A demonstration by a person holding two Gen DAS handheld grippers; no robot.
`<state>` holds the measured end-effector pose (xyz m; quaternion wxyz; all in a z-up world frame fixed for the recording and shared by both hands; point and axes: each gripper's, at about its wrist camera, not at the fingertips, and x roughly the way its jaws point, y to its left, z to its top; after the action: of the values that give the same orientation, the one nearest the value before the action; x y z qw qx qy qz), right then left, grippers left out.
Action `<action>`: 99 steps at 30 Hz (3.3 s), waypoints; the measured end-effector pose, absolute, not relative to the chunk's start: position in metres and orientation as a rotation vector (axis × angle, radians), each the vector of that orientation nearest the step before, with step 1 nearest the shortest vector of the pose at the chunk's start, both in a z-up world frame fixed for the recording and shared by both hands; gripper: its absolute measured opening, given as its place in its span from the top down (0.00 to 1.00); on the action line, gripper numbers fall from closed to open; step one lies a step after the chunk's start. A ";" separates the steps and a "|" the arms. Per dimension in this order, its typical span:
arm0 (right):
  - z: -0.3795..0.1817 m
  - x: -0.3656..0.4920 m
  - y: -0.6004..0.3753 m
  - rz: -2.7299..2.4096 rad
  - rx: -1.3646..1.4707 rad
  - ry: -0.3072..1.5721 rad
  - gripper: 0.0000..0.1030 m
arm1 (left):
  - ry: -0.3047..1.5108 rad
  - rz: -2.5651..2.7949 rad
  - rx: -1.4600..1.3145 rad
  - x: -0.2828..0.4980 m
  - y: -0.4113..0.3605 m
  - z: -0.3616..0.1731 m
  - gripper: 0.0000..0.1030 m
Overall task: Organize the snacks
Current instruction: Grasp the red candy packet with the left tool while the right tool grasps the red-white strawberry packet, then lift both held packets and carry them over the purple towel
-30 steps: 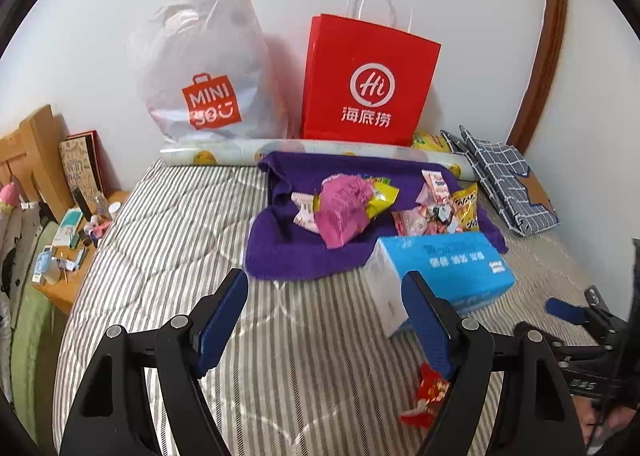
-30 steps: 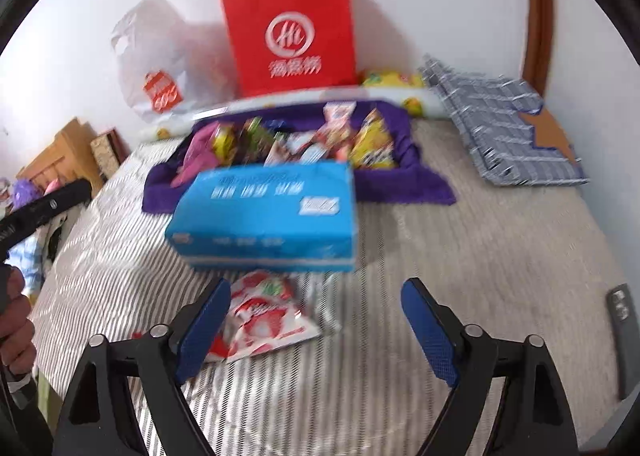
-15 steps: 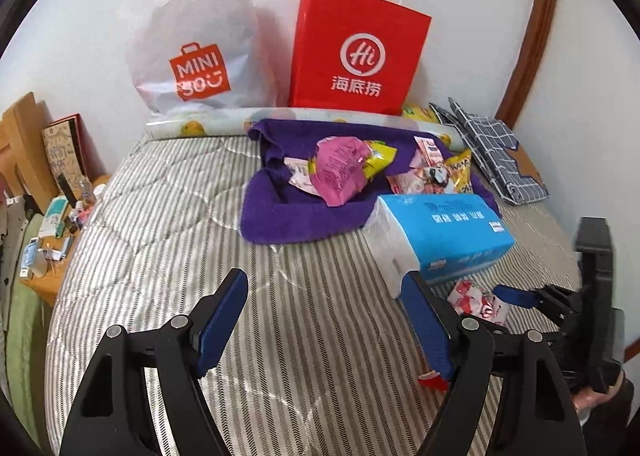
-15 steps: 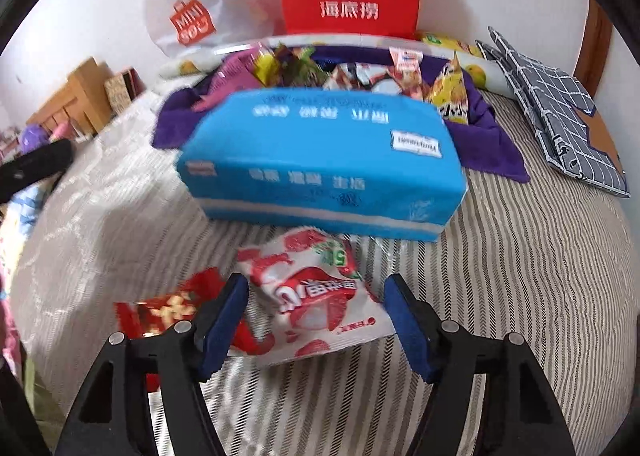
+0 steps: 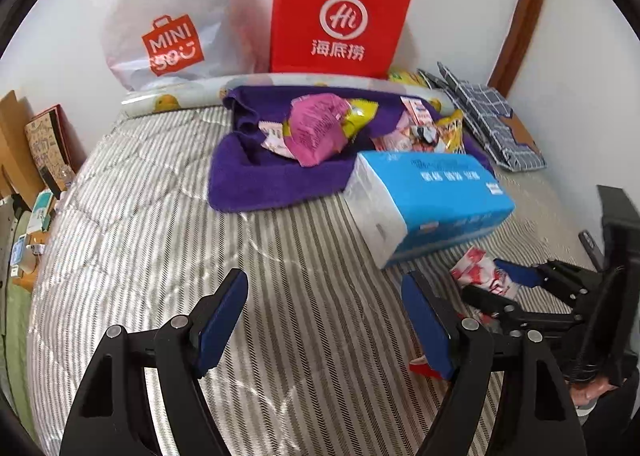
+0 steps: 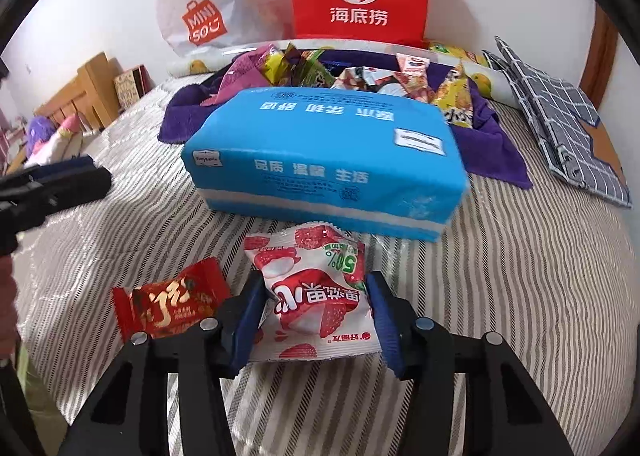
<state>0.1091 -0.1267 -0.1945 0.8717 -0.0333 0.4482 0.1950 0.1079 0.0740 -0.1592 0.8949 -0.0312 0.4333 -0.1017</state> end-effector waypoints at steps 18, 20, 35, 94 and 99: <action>-0.204 0.095 -0.218 0.200 0.060 0.925 0.52 | 1.008 -0.442 0.076 0.091 -0.011 -0.191 0.27; -0.204 0.092 -0.220 0.200 0.063 0.904 0.52 | 1.025 -0.425 0.114 0.090 -0.018 -0.199 0.35; -0.195 0.125 -0.219 0.199 0.044 0.886 0.52 | 0.953 -0.222 0.213 0.095 0.007 -0.194 0.57; -0.207 0.156 -0.231 0.244 0.171 0.934 0.54 | 0.958 -0.119 -0.064 0.151 0.071 -0.203 0.57; -0.207 0.151 -0.238 0.220 0.205 0.942 0.54 | 0.970 -0.131 -0.081 0.147 0.069 -0.200 0.57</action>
<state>0.1505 -0.2380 -0.2069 0.8803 0.0982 0.4520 0.1057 0.1468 0.0687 -0.1999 0.8819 -0.0389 0.4657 -0.0627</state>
